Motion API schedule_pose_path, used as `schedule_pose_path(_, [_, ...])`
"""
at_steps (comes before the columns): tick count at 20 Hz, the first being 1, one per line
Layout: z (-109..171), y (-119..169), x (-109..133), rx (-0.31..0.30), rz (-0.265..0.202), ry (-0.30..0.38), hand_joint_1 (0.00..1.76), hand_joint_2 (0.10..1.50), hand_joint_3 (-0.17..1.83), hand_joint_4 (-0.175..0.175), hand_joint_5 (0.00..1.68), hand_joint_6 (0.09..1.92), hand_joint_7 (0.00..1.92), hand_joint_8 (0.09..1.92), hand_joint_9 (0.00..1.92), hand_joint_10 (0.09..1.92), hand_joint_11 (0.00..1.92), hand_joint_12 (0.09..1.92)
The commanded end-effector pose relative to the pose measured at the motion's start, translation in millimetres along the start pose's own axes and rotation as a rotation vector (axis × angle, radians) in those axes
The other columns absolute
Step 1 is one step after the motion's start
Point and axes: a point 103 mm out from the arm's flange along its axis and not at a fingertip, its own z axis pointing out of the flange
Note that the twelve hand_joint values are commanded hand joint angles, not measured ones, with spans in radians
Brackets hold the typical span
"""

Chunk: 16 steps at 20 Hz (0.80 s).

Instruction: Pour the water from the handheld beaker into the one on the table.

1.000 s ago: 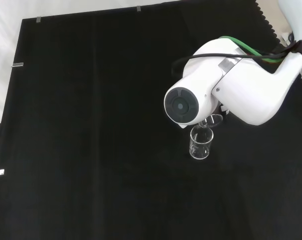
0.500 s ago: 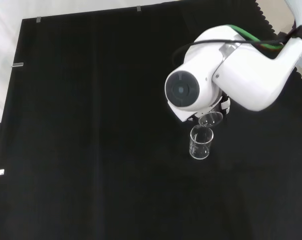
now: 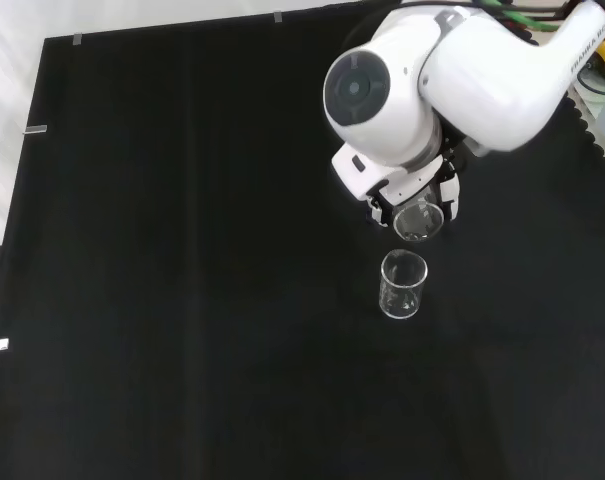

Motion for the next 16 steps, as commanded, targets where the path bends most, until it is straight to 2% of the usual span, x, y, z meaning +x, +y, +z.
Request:
schedule_pose_path(1, [-0.5,-3.4,-7.3,-0.056,-0.015,0.099,1.44,0.56,0.69,-0.175,1.44,0.33,1.63,0.09,1.45,0.36,1.29,0.69])
schedule_pose_path(11, [4.9,-6.6,-17.5,-0.137,-0.047,0.209,1.44,0.56,0.69,-0.175,1.44,0.33,1.63,0.09,1.45,0.36,1.29,0.69])
schedule_pose_path(16, [9.2,-7.8,-21.3,-0.179,-0.080,0.266,1.44,0.56,0.68,-0.175,1.44,0.33,1.63,0.09,1.45,0.36,1.29,0.68])
